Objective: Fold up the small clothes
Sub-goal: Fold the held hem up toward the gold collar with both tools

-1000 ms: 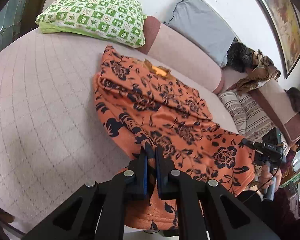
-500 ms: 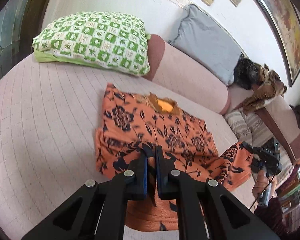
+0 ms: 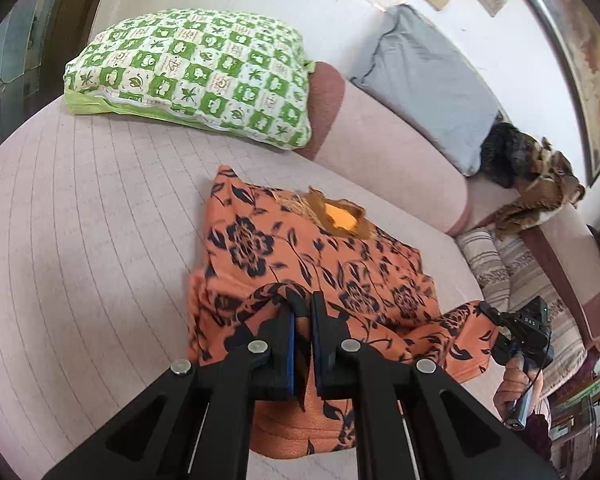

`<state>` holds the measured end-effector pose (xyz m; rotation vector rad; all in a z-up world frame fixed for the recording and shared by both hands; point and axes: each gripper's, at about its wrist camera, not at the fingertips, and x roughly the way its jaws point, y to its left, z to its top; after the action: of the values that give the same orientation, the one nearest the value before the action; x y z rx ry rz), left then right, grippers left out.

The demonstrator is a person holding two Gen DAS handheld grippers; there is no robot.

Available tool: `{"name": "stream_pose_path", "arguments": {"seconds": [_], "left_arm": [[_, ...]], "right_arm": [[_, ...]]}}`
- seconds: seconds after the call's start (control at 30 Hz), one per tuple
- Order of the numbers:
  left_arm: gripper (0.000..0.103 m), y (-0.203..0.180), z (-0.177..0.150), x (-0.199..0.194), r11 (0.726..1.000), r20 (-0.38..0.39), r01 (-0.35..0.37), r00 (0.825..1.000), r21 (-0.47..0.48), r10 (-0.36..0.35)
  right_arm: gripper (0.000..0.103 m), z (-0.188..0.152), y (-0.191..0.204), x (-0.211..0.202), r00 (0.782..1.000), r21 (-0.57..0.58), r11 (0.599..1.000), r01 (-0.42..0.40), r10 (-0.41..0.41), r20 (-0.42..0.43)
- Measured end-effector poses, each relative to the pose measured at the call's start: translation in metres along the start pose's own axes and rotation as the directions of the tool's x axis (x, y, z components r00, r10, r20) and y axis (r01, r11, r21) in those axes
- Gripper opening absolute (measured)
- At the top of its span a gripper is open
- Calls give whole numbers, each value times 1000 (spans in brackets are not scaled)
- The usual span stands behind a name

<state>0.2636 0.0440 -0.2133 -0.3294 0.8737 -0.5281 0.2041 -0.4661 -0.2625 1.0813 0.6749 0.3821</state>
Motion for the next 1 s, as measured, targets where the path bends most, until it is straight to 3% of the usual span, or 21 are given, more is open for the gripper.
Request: {"name": "stream_pose_path", "arguments": {"seconds": [0.2, 0.33, 0.37, 0.4, 0.43, 0.5, 0.57, 0.63, 0.7, 0.73, 0.77, 0.83, 0.9, 1.0], "left_arm": [[7, 11, 57, 49, 997, 5, -69, 998, -19, 69], [8, 43, 80, 104, 975, -43, -177, 984, -134, 173], [8, 51, 79, 113, 963, -54, -211, 977, -170, 205], [8, 58, 77, 117, 948, -52, -243, 970, -204, 238], [8, 64, 72, 117, 935, -32, -262, 964, -240, 262], [8, 66, 62, 103, 923, 42, -272, 955, -273, 294], [13, 61, 54, 83, 907, 105, -302, 933, -292, 344], [30, 44, 35, 58, 906, 162, -321, 914, -277, 373], [35, 15, 15, 48, 895, 165, -381, 891, -231, 422], [35, 5, 7, 47, 895, 162, -388, 890, -221, 426], [35, -6, -3, 47, 901, 149, -367, 902, -230, 405], [35, -21, -18, 56, 919, 124, -343, 921, -195, 370], [35, -29, -31, 73, 930, 66, -341, 934, -139, 352], [35, -27, -41, 95, 944, -21, -309, 951, -118, 309]], "right_arm": [[10, 52, -14, 34, 998, 68, 998, -4, 0, 61], [18, 84, -51, 61, 997, 206, 978, 12, -28, 75], [32, 88, -60, 67, 997, 223, 974, 40, -55, 60], [56, 89, -68, 70, 996, 238, 970, 52, -67, 53], [65, 90, -74, 69, 997, 250, 968, 35, -51, 56], [70, 91, -80, 59, 996, 257, 966, -36, 13, 93], [74, 92, -77, 45, 991, 233, 972, -17, -15, 136], [74, 86, -63, 32, 988, 161, 987, 2, -27, 151], [64, 76, -33, 38, 995, 20, 998, 65, -66, 73], [60, 67, -16, 43, 993, -69, 992, 109, -106, 46], [54, 55, 2, 50, 990, -162, 977, 138, -136, 20], [44, 24, 35, 69, 987, -308, 945, 111, -142, -81], [44, -5, 55, 87, 974, -376, 924, 68, -143, -173], [44, -54, 70, 119, 939, -429, 903, 25, -168, -300]]}}
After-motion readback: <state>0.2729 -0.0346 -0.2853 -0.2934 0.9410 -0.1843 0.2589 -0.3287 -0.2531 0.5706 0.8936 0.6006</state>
